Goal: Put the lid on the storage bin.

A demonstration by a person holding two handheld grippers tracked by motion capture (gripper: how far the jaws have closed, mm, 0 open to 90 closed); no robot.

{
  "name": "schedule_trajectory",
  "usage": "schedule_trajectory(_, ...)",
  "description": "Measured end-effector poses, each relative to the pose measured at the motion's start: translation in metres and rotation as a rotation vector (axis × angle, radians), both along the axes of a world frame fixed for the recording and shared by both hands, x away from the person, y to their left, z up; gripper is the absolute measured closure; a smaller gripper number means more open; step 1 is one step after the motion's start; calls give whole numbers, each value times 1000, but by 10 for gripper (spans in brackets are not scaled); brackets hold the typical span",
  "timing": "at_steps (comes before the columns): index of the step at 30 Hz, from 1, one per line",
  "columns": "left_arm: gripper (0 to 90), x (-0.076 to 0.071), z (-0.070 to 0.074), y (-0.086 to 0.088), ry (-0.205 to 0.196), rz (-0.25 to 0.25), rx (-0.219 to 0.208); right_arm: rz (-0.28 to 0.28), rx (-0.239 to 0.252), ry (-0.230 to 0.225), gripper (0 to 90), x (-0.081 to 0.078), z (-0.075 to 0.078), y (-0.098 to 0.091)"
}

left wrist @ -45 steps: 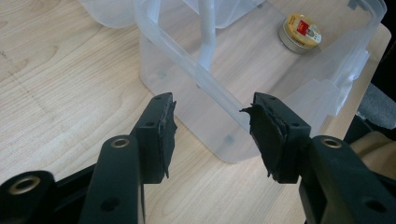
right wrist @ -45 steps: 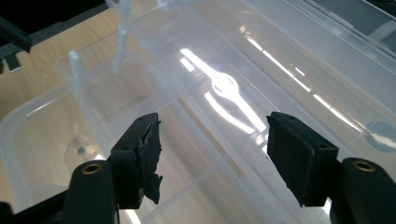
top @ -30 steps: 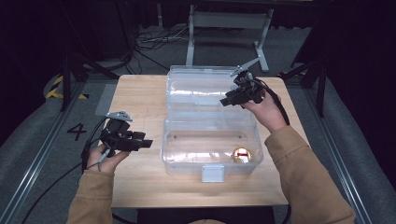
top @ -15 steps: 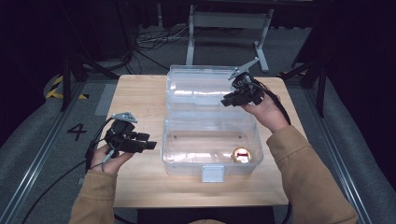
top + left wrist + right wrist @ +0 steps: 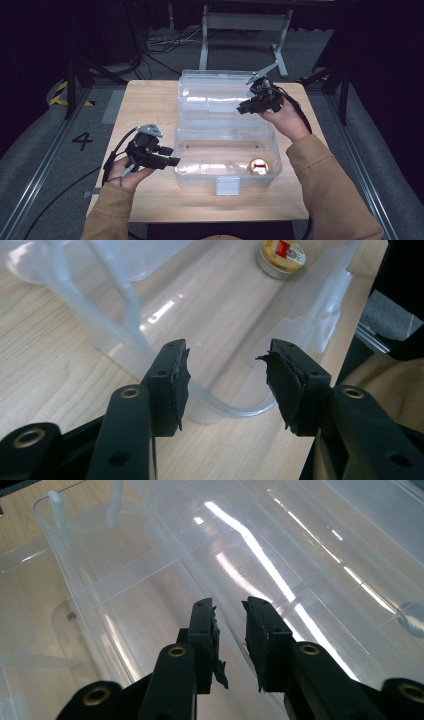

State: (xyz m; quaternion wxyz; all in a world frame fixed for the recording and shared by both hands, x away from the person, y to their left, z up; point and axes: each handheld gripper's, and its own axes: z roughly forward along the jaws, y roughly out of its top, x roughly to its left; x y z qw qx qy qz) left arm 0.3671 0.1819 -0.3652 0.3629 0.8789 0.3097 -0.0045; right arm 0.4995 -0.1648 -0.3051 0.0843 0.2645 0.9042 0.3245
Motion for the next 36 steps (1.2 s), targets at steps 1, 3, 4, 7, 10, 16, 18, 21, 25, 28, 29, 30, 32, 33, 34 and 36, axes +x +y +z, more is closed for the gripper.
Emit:
schedule_trajectory(1, 510, 0, 0, 0, 0, 0, 0, 0, 0, 0, 743, 0, 0, 0)
schedule_trajectory(3, 510, -1, -1, -6, 3, -18, 9, -1, 2, 0, 743, 0, 0, 0)
schedule_trajectory(4, 510, -1, -2, -10, 3, -29, 13, -2, 3, 3, 743, 0, 0, 0)
schedule_trajectory(7, 509, -2, -5, -17, 9, -54, 24, -1, 5, 3, 743, 0, 0, 0)
schedule_trajectory(10, 510, -2, -8, -24, 16, -80, 44, 2, 8, 0, 743, 0, 0, -1)
schedule_trajectory(16, 513, -4, -14, -36, 23, -120, 77, -1, 20, 4, 743, 0, -1, -2)
schedule_trajectory(18, 516, -5, -16, -40, 29, -136, 86, -1, 22, 5, 743, 0, -1, -2)
schedule_trajectory(21, 529, -7, -18, -47, 33, -168, 109, -3, 23, 4, 743, 0, -1, -2)
schedule_trajectory(25, 547, -7, -23, -54, 45, -191, 148, -5, 27, 7, 742, 0, -1, -2)
schedule_trajectory(28, 535, -6, -25, -56, 53, -189, 165, -5, 28, 7, 742, 0, -1, -2)
schedule_trajectory(29, 536, -6, -26, -56, 58, -189, 160, -5, 29, 6, 742, 0, -1, -2)
schedule_trajectory(30, 543, -6, -26, -57, 65, -195, 162, -5, 29, 6, 742, -1, -1, -2)
schedule_trajectory(32, 610, -6, -27, -58, 73, -213, 170, -4, 31, 7, 742, 0, -2, -2)
schedule_trajectory(33, 643, -7, -28, -59, 77, -217, 173, -4, 32, 8, 742, 0, -2, -2)
schedule_trajectory(34, 676, -7, -28, -60, 85, -221, 176, -4, 32, 9, 743, -1, -2, -2)
schedule_trajectory(36, 728, -7, -30, -62, 90, -226, 189, -7, 35, 12, 743, -1, -1, -2)
